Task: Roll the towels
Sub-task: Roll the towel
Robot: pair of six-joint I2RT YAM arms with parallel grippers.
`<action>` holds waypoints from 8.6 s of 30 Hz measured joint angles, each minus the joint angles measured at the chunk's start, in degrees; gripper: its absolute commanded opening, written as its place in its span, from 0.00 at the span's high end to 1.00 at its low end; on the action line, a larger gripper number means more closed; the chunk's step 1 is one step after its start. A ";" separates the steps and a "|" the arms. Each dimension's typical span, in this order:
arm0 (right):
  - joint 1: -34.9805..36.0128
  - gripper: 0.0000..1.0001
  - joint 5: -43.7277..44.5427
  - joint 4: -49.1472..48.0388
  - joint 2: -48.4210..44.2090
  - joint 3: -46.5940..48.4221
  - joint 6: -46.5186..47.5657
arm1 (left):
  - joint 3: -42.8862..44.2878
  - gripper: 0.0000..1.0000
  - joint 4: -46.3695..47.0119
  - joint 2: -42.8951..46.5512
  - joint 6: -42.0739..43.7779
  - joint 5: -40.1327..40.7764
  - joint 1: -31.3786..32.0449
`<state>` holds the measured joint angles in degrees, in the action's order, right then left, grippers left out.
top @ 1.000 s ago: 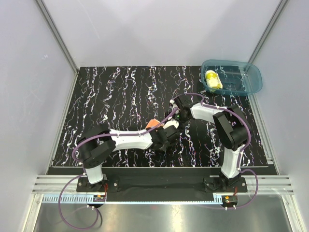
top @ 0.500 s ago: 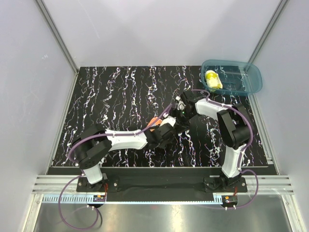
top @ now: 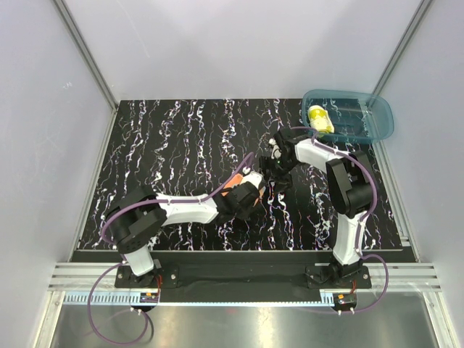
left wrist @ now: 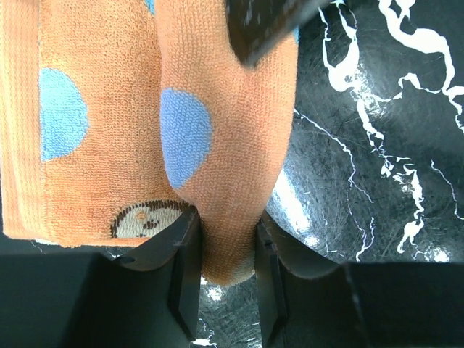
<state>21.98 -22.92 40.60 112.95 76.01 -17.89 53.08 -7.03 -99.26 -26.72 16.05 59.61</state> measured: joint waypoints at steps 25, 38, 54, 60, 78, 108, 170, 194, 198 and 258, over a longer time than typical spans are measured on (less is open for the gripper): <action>-2.58 0.19 10.99 4.79 1.49 5.53 1.88 | 3.89 0.71 -9.29 0.63 -0.52 -17.44 -0.63; -5.90 0.19 3.61 2.12 -19.67 -2.56 -0.15 | -2.40 0.67 -4.74 2.43 -8.33 -41.88 -9.64; -4.37 0.22 -16.33 -21.24 -29.49 -30.91 -13.35 | -10.51 0.67 8.50 -1.46 -20.74 -63.06 -24.68; -0.52 0.23 -17.22 -28.28 -25.92 -33.22 -16.13 | -11.41 0.66 11.41 -3.26 -22.91 -66.64 -26.58; 5.05 0.34 -18.21 -43.45 -13.73 -33.20 -20.00 | -13.35 0.63 13.99 -5.62 -24.28 -72.28 -30.56; 8.50 0.78 -15.47 -35.58 -9.51 -25.35 -19.17 | -3.87 0.34 -19.28 8.96 -10.10 -42.82 -27.21; 10.38 0.40 -9.46 -18.40 -5.88 -12.44 -12.41 | 2.91 0.81 -15.28 0.94 1.16 8.85 3.96; 9.66 0.30 -3.74 -2.62 3.98 5.38 -4.72 | -3.34 0.84 1.36 4.35 4.13 -14.40 -8.92; 8.61 0.29 -2.69 0.02 5.44 7.72 -3.63 | -3.74 0.85 2.71 4.35 3.08 -19.12 -10.95; 10.58 0.30 -10.56 -51.95 -6.54 -25.59 -29.79 | -3.87 0.85 6.75 -12.72 -18.47 -76.37 -40.98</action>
<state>32.56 -33.47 -11.35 106.41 50.41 -47.68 49.21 -0.27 -111.98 -45.19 -60.31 18.63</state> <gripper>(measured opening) 0.721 0.292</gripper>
